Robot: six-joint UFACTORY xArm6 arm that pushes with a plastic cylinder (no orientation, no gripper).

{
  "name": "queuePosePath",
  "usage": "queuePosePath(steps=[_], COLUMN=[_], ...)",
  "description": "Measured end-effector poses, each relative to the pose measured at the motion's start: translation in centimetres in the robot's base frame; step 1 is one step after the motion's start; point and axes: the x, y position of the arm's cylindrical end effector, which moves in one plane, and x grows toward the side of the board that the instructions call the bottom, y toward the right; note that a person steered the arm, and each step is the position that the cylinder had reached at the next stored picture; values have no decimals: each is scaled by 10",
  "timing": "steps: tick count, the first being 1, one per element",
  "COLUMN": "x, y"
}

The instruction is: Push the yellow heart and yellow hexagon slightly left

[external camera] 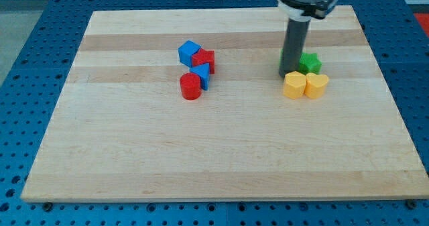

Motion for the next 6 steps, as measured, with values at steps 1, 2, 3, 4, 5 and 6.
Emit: queuePosePath(steps=[1,2,3,4,5,6], x=[7,22,19,3,28,43], y=[3,18,34,61,111,82])
